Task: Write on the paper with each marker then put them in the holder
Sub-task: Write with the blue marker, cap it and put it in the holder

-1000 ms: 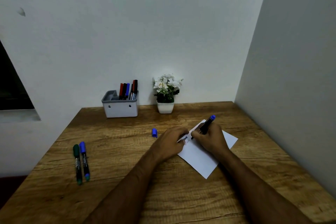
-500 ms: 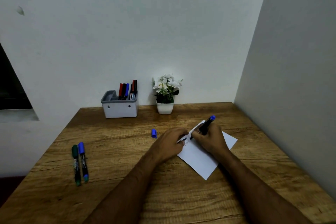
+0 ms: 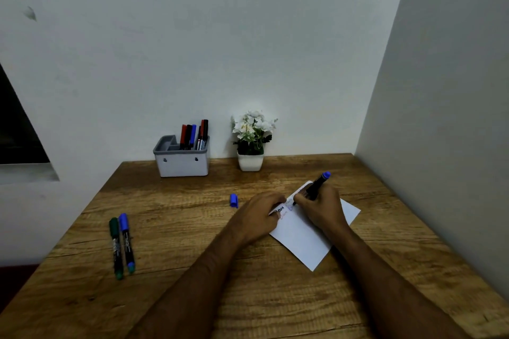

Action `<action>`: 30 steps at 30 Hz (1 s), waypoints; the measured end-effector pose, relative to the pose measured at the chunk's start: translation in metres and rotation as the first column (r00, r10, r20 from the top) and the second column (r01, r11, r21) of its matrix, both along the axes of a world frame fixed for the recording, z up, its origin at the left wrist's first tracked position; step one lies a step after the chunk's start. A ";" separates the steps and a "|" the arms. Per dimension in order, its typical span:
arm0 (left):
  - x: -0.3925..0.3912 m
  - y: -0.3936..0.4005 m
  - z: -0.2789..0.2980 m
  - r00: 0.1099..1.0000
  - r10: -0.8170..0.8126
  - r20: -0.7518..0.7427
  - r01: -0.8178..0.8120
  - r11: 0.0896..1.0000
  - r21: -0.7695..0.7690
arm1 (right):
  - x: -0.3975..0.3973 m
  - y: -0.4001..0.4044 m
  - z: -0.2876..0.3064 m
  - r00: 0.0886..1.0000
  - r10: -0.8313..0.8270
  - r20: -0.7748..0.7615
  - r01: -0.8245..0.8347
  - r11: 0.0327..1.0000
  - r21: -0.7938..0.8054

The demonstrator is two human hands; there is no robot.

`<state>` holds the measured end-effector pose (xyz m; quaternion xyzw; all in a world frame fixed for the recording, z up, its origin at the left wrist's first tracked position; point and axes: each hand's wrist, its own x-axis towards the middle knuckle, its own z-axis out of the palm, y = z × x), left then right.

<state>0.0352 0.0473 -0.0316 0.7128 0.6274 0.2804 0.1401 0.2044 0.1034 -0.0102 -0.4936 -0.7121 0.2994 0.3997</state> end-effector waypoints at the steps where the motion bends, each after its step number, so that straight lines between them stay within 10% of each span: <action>1: 0.000 0.000 0.000 1.000 0.002 -0.006 -0.002 1.000 -0.007 | 0.000 0.000 0.000 1.000 0.004 0.001 -0.004 1.000 0.003; 30: -0.001 -0.002 0.001 1.000 0.025 -0.015 -0.026 0.997 -0.074 | 0.002 0.004 -0.001 0.981 -0.116 -0.155 0.108 0.992 -0.058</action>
